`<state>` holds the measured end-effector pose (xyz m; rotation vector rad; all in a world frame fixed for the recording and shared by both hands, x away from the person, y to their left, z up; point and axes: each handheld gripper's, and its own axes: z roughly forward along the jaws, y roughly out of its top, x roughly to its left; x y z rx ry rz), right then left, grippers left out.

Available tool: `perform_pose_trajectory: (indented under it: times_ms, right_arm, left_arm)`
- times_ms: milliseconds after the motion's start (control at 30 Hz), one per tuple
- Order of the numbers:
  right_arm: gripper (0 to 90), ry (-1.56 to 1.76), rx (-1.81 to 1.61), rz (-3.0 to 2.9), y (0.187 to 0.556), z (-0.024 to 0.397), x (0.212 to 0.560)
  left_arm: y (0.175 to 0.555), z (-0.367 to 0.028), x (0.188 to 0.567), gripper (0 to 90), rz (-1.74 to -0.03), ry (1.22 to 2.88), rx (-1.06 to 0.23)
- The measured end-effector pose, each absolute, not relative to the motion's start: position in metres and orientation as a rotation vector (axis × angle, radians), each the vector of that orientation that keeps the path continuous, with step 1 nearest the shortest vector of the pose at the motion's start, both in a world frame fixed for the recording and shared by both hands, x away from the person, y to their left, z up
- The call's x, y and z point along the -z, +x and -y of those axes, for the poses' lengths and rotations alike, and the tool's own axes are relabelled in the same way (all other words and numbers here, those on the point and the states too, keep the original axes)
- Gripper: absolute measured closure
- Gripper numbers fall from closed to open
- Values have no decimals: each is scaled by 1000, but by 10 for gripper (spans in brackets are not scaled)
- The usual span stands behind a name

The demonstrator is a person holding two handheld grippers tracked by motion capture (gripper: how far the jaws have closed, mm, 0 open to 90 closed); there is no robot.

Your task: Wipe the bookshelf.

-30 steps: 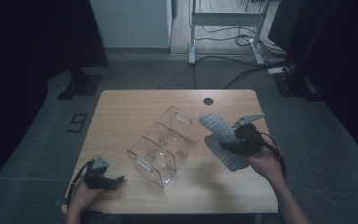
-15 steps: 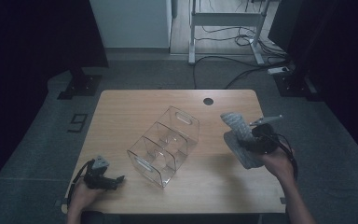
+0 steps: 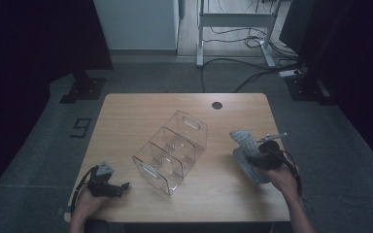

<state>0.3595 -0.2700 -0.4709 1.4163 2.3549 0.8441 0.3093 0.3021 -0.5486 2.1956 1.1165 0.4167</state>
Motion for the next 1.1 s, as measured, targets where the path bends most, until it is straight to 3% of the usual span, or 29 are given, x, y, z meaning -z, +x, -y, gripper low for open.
perform_pose_trajectory:
  times_ms: [300, 533, 733, 933, 1100]
  right_arm:
    - [570, 1434, -818, -2382, 361, 270, 505]
    - [458, 1447, -805, -2425, 361, 270, 523]
    - [285, 1420, -886, -2447, 361, 272, 519]
    - [175, 1353, -951, -2412, 359, 271, 498]
    - [147, 1282, -1017, -2415, 360, 263, 477]
  left_arm:
    - [309, -302, 548, 0, -1122, 2195, -417]
    - [309, -302, 548, 0, -1123, 2194, -417]
    - [310, -302, 547, 0, -1130, 2198, -403]
    - [309, -299, 537, 4, -1124, 2180, -401]
    - [306, -295, 523, 0, -1099, 2106, -408]
